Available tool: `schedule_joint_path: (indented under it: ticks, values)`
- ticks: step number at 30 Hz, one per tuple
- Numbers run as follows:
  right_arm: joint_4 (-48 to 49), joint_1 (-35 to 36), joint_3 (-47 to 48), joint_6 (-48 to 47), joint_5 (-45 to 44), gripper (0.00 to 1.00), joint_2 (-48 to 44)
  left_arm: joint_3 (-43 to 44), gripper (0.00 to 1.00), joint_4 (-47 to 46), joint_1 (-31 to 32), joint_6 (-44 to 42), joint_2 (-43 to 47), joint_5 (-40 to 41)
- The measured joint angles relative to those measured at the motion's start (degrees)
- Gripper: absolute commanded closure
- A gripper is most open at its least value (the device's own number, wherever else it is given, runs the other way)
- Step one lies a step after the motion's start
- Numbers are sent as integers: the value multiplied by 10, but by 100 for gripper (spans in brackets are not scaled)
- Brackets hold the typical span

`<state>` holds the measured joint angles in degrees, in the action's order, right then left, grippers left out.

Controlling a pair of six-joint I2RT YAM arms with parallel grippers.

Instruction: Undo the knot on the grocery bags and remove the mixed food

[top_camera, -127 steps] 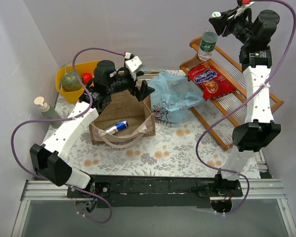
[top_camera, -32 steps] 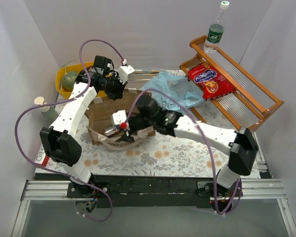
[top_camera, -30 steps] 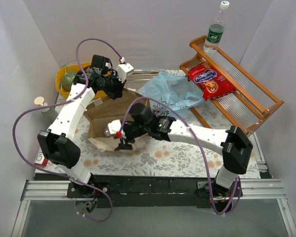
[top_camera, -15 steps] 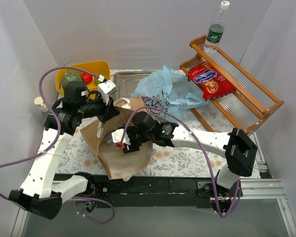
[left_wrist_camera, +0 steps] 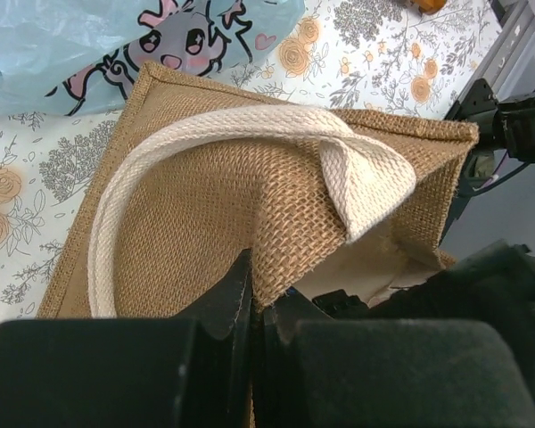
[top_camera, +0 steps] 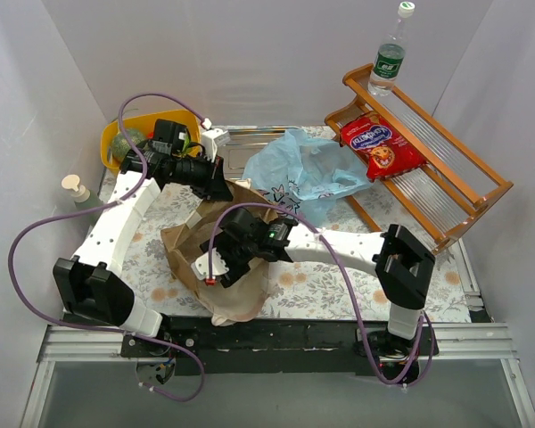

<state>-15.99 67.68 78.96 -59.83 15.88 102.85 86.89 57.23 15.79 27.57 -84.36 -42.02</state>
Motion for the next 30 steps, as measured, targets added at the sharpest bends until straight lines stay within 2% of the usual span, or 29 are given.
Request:
schedule_joint_path:
  ticks: [2, 8, 13, 16, 17, 18, 19, 20, 26, 30]
  values:
    - [-18, 0, 0, -1, 9, 17, 10, 0, 100, 0, -4, 4, 0, -5]
    - [-14, -5, 0, 26, 4, 9, 40, 0, 100, 2, -5, 9, 1, -17]
    - [18, -17, 0, 74, -28, 10, 92, 0, 100, 2, -7, 11, 1, -22]
    - [25, -24, -1, 99, -39, 26, 119, 0, 100, 2, -7, 11, 0, -22]
    - [26, -26, -1, 100, -38, 44, 120, 0, 100, 2, -8, 11, 0, -22]
    - [26, -28, -1, 104, -37, 55, 118, 0, 100, 2, -8, 11, 0, -22]
    - [23, -31, -3, 108, -31, 73, 118, 0, 100, 2, -9, 11, 0, -22]
    - [24, -32, -5, 106, -30, 98, 118, 0, 100, 2, -10, 11, 0, -22]
    - [13, -39, -32, 106, -14, 99, 76, 0, 100, -3, -17, 12, -4, -19]
    - [-21, -63, -38, 133, 16, 99, -16, -5, 100, -36, -38, 16, -4, 11]
